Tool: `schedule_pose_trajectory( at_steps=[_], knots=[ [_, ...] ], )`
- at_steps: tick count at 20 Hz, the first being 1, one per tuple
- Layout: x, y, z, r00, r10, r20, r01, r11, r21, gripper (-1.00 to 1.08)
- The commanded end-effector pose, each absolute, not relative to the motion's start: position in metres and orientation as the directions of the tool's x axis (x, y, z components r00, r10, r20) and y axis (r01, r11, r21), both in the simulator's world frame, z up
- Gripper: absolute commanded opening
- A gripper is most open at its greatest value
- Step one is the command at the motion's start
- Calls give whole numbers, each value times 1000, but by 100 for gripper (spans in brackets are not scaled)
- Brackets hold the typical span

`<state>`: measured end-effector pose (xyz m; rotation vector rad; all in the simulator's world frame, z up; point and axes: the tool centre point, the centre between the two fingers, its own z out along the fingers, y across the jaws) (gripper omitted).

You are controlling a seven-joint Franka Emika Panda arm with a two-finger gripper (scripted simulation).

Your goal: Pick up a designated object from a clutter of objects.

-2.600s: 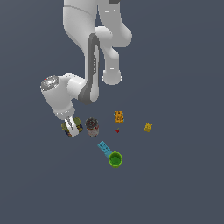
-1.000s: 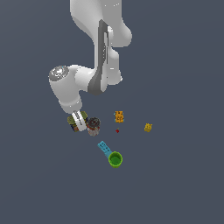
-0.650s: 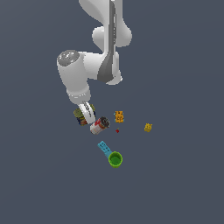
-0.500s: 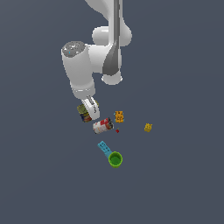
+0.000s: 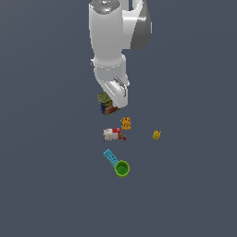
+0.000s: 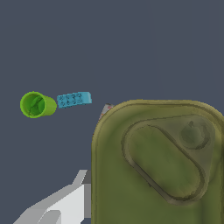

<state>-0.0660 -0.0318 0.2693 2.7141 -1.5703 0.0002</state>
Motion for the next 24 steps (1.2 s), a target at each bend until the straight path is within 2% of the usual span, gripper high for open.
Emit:
schedule_pose_trajectory(
  at_steps=[1, 14, 24],
  knots=[
    [-69, -11, 295, 498, -867, 6, -867, -498, 3, -100],
    [-81, 88, 405, 500, -866, 2, -866, -500, 1, -100],
    [-82, 125, 445, 500, -866, 0, -866, -500, 0, -100]
  ],
)
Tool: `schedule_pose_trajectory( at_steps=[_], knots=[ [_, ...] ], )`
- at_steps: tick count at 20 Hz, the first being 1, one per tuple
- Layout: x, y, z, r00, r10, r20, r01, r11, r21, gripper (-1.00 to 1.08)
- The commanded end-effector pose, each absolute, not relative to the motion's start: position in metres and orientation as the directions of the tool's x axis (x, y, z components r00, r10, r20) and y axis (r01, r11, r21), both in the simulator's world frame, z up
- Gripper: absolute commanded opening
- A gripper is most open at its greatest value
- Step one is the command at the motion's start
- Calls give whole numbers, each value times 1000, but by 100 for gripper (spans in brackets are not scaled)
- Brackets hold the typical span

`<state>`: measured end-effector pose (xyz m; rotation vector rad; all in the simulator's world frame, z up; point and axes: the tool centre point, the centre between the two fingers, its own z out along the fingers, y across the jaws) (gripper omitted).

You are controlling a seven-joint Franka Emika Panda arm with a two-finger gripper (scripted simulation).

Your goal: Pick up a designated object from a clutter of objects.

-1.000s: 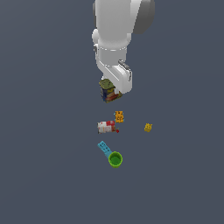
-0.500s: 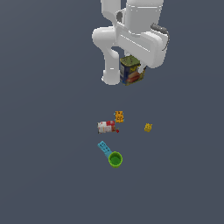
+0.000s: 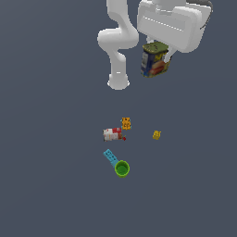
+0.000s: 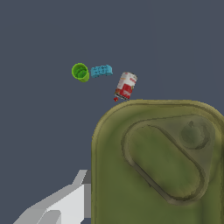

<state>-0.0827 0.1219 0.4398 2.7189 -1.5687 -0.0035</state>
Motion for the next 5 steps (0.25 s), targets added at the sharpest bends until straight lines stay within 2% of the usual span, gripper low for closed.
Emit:
schedule_pose_trajectory(
  at_steps=[1, 5],
  knots=[
    [-82, 127, 447, 500, -866, 0, -866, -500, 0, -100],
    [-82, 129, 449, 500, -866, 0, -866, -500, 0, -100]
  ],
)
